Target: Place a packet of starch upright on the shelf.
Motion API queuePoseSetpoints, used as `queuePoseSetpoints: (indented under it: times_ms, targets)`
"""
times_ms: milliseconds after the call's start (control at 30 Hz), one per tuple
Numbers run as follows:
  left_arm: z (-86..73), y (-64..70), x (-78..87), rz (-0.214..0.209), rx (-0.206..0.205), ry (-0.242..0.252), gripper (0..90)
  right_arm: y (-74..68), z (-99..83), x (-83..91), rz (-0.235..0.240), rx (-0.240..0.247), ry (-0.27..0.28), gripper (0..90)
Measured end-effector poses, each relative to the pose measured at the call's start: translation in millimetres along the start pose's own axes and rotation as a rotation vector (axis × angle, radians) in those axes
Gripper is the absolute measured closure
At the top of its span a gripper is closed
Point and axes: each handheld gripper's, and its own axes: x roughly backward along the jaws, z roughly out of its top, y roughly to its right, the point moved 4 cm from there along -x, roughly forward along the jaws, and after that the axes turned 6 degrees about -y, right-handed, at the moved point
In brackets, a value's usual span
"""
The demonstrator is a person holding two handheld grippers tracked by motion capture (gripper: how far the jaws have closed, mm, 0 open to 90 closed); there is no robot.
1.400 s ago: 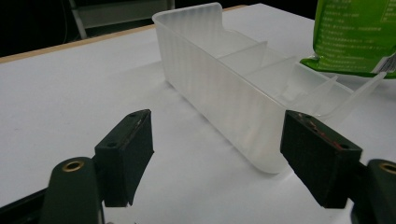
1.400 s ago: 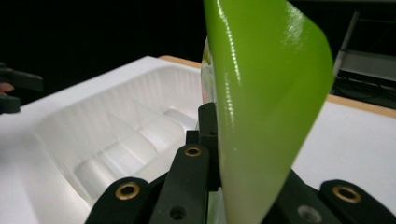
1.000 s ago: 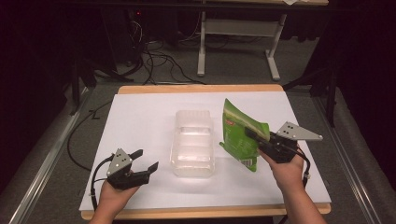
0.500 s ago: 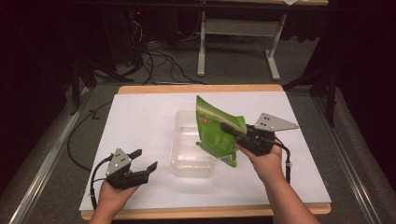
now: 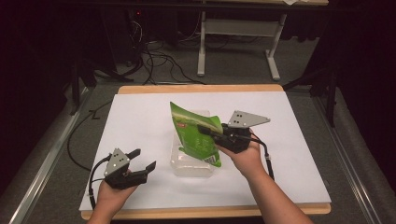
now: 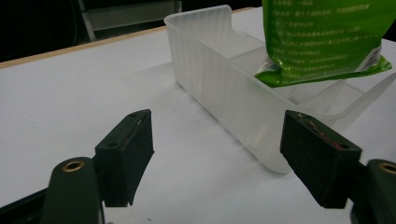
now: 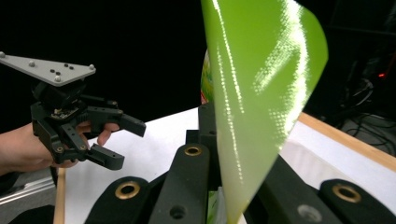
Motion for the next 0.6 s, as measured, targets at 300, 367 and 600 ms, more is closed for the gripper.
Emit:
queuePoseSetpoints:
  times_ms: [300,367,600]
  targets:
    - [-0.2,-0.5,0.8,0.004,0.002,0.000,26.1,9.6,1.6,-29.4,0.089,-0.019,-0.040,90.0]
    - [-0.5,-0.6,0.9,0.004,0.003,-0.001,26.2,12.6,1.0,-32.1,0.098,-0.025,-0.046,90.0]
    - [-0.5,0.3,0.4,0.001,0.005,-0.001,26.1,12.8,-2.6,-34.6,0.105,-0.028,-0.054,90.0]
